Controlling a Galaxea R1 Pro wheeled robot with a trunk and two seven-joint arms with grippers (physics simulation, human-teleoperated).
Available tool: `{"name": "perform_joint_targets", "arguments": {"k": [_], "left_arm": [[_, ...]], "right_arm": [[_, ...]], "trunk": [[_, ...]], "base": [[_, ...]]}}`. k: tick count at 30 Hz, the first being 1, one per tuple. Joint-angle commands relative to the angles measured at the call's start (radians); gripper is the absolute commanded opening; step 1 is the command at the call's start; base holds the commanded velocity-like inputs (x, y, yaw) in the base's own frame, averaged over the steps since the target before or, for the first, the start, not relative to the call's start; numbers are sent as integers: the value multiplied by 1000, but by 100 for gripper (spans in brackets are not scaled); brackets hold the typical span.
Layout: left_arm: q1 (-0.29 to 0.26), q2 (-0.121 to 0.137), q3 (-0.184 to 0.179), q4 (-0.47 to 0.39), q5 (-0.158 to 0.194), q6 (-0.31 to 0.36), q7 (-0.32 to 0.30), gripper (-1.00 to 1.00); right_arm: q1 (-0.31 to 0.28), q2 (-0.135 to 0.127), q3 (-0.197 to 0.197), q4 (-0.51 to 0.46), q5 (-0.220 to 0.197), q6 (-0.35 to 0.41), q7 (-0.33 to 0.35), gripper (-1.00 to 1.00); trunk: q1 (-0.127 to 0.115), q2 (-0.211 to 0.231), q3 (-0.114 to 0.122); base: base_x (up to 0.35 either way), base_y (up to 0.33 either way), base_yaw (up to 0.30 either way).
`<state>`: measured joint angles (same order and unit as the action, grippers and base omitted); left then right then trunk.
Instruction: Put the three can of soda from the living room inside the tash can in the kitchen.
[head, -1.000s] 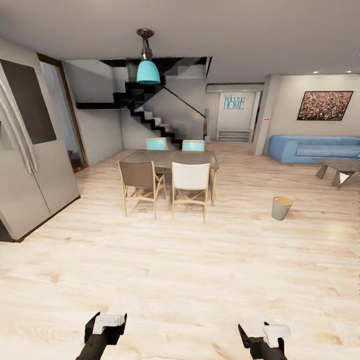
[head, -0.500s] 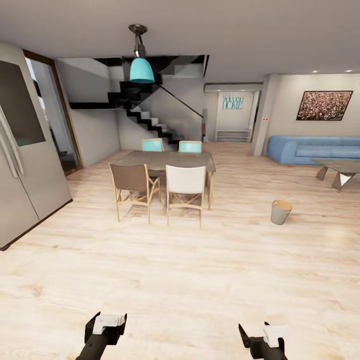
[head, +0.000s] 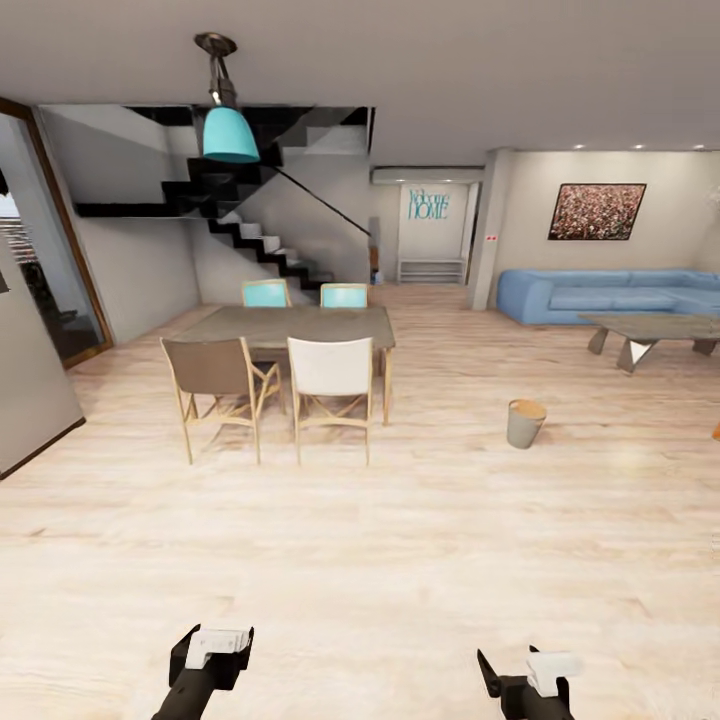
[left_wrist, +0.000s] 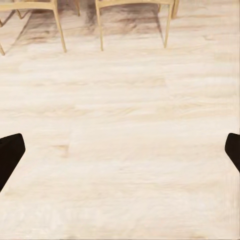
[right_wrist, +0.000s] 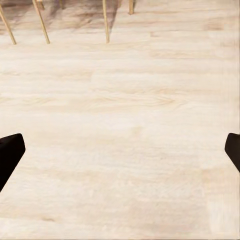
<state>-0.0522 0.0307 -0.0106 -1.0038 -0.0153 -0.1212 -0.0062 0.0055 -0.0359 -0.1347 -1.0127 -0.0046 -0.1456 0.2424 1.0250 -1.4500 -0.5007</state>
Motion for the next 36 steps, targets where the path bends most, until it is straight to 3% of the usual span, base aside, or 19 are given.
{"name": "perform_joint_targets", "arguments": {"k": [1,14,36], "left_arm": [[0,0,0,0,0,0,0,100],[0,0,0,-1,0,0,0,100],[0,0,0,-1,0,0,-1,100]], "right_arm": [[0,0,0,0,0,0,0,100],[0,-1,-2,0,0,0,0,100],[-1,-4,-5,1,-1,0,-14,100]], "trunk": [[0,0,0],[0,0,0],[0,0,0]], "base": [[268,-137,-251],[260,-137,-225],[257,-140,-31]]}}
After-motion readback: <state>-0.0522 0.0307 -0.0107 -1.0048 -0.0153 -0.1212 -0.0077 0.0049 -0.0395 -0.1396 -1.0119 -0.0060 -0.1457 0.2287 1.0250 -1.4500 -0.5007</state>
